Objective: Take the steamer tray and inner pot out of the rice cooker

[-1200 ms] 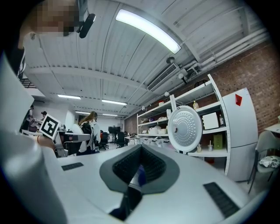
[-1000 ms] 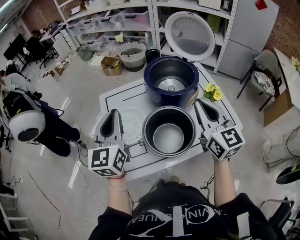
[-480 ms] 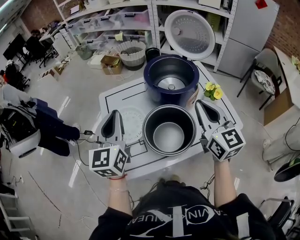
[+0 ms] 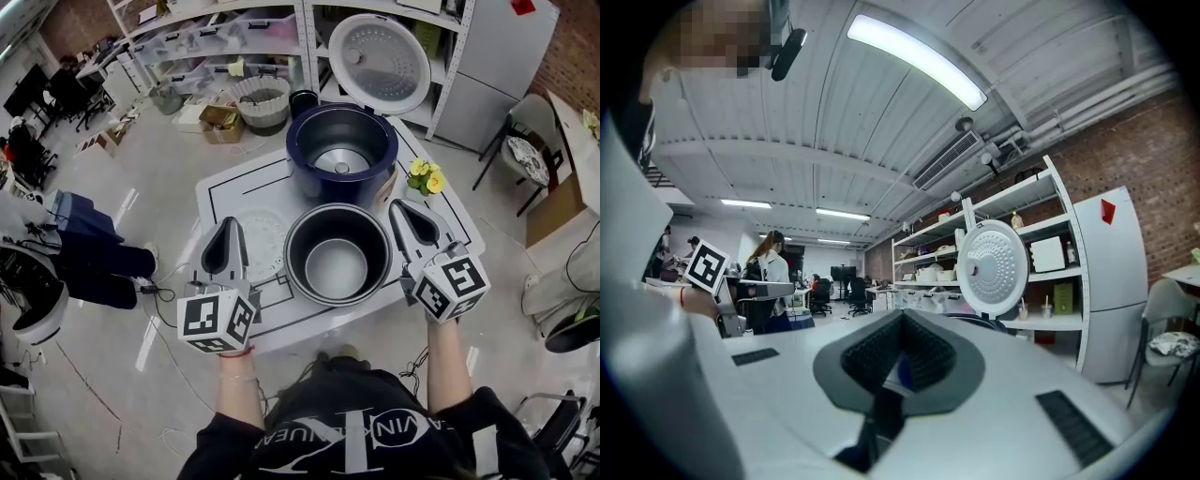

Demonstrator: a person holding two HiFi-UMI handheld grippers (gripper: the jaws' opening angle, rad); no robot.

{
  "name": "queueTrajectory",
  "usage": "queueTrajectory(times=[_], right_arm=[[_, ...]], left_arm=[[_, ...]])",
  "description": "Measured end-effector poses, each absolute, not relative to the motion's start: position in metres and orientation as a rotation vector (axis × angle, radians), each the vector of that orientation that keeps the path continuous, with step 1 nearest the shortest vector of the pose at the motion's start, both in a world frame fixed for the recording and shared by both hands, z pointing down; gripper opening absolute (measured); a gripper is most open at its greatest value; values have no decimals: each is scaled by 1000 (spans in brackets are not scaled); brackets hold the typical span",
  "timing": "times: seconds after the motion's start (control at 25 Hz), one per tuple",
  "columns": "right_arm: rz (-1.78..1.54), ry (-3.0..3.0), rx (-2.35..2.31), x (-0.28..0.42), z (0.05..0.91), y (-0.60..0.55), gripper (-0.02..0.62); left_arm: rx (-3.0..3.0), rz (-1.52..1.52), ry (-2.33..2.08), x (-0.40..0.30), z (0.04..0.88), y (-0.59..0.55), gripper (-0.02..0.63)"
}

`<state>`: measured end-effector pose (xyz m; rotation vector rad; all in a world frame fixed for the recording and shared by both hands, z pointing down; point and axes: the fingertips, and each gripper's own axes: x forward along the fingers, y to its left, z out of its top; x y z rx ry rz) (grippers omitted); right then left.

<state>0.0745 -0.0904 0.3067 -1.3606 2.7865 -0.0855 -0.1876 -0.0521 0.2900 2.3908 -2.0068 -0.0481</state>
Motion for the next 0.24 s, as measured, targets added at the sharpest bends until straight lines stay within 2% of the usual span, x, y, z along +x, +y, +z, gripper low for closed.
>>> queueTrajectory(times=[0.24], right_arm=[[-98, 2787, -1364, 75, 310, -89, -2]], left_arm=[[2392, -47, -2012, -187, 292, -52, 14]])
